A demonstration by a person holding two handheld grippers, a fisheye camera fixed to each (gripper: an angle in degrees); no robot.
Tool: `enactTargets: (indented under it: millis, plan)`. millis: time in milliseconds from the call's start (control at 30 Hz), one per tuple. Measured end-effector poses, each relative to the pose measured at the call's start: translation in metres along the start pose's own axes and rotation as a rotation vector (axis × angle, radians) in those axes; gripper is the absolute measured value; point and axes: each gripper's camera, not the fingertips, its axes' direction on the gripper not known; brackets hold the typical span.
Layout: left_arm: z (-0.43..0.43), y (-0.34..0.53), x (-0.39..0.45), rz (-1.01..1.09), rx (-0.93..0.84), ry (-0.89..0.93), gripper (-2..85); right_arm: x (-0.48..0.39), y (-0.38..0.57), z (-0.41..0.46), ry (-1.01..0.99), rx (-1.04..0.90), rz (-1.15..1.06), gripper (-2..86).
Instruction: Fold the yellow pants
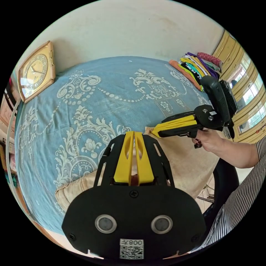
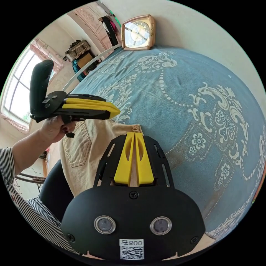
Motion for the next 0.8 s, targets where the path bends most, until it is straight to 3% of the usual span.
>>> enactTargets:
  millis: [300, 400, 467, 800]
  plan:
    - [-0.054, 0.131, -0.029, -0.385, -0.037, -0.171, 0.2, -0.026, 0.022, -0.032, -0.03, 0.109, -0.011, 0.1]
    - [-0.036, 0.157, -0.029, -0.398, -0.143, -0.261, 0.2, -0.044, 0.032, -0.018, -0.061, 0.047, -0.033, 0.1]
    - [-0.035, 0.165, -0.029, -0.432, -0.089, -0.236, 0.2, -0.05, 0.037, 0.012, -0.008, -0.072, -0.054, 0.1]
    - [-0.045, 0.204, 0.011, -0.482, 0.001, -0.256, 0.2, -0.09, 0.089, -0.029, -0.098, -0.035, -0.133, 0.1]
